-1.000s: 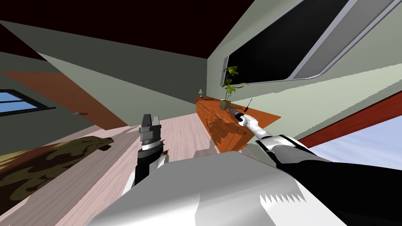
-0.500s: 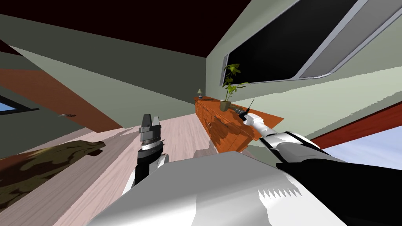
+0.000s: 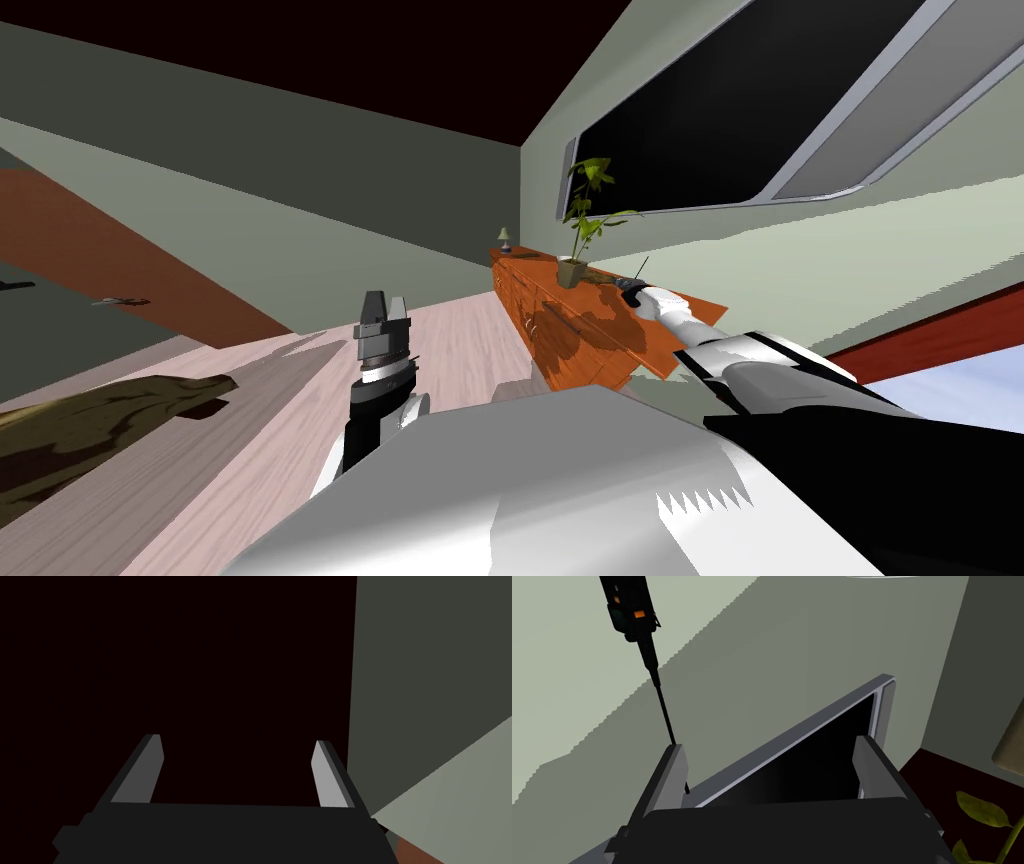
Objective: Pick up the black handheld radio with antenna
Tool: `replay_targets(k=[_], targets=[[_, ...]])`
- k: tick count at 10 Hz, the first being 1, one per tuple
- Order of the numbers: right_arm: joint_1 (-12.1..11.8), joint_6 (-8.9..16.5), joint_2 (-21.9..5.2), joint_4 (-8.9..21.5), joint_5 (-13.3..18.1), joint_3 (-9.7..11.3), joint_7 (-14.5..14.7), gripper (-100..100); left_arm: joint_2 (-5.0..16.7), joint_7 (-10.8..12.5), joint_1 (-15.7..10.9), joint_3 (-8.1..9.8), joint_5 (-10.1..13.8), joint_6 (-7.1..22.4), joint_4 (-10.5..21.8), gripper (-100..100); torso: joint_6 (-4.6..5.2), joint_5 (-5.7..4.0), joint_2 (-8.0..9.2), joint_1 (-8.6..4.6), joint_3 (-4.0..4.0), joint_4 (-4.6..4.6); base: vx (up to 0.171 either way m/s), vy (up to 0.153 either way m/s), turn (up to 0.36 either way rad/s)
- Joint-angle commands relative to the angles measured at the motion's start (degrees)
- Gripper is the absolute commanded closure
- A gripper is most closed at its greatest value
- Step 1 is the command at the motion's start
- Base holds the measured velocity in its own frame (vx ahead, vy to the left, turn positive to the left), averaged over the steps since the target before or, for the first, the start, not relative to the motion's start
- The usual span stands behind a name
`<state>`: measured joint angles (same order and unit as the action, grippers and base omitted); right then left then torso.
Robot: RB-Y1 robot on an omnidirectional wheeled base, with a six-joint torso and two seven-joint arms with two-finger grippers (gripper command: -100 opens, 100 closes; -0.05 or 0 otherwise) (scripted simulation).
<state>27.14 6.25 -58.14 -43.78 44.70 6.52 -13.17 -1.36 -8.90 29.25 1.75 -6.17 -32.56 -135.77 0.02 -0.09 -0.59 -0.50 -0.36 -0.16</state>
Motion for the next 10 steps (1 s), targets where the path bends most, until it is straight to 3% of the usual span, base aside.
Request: replay_targets(k=[1,5,6,7,8,9,10], targets=[[1.1,0.4,-1.0,2.7,2.1,-0.1,0.8,-100,0.0,0.0,0.0,0.0,0.0,0.0,0.0,0,0.0,0.0,0.0,0.0,0.0,0.0,0.143,-0.083,-0.021],[1.0,2.8,-4.3,5.4,5.2,0.8,1.7,-100,0.0,0.0,0.0,0.0,0.0,0.0,0.0,0,0.0,0.01,0.06,0.07,0.02,0.0,0.135,-0.084,-0.029],[1.5,2.3,-2.9,5.4,5.5,0.2,1.6,-100,0.0,0.0,0.0,0.0,0.0,0.0,0.0,0,0.02,-0.01,0.01,-0.08,0.01,0.01,0.071,-0.061,-0.001],[1.5,2.4,-3.0,5.5,5.9,0.0,1.6,0,0.0,0.0,0.0,0.0,0.0,0.0,0.0,0,-0.01,-0.02,0.16,0.05,0.08,0.02,0.011,-0.01,0.005],[0.1,0.0,-3.7,6.5,3.0,-1.8,4.4,-100,0.0,0.0,0.0,-0.01,0.0,0.0,0.0,0,0.0,0.03,0.35,0.22,0.19,0.07,0.067,0.023,0.001],[0.1,0.0,-3.7,6.5,2.3,-1.8,5.2,-100,0.0,0.0,0.0,-0.01,0.0,0.0,0.0,0,0.01,0.07,0.27,0.36,0.16,0.06,0.069,0.031,-0.009],[-1.4,-2.0,-4.4,7.6,-0.6,-3.7,7.5,-100,0.0,0.0,0.0,-0.01,0.0,0.0,0.0,0,0.0,0.09,0.26,0.41,0.14,0.05,0.09,0.049,0.002]])
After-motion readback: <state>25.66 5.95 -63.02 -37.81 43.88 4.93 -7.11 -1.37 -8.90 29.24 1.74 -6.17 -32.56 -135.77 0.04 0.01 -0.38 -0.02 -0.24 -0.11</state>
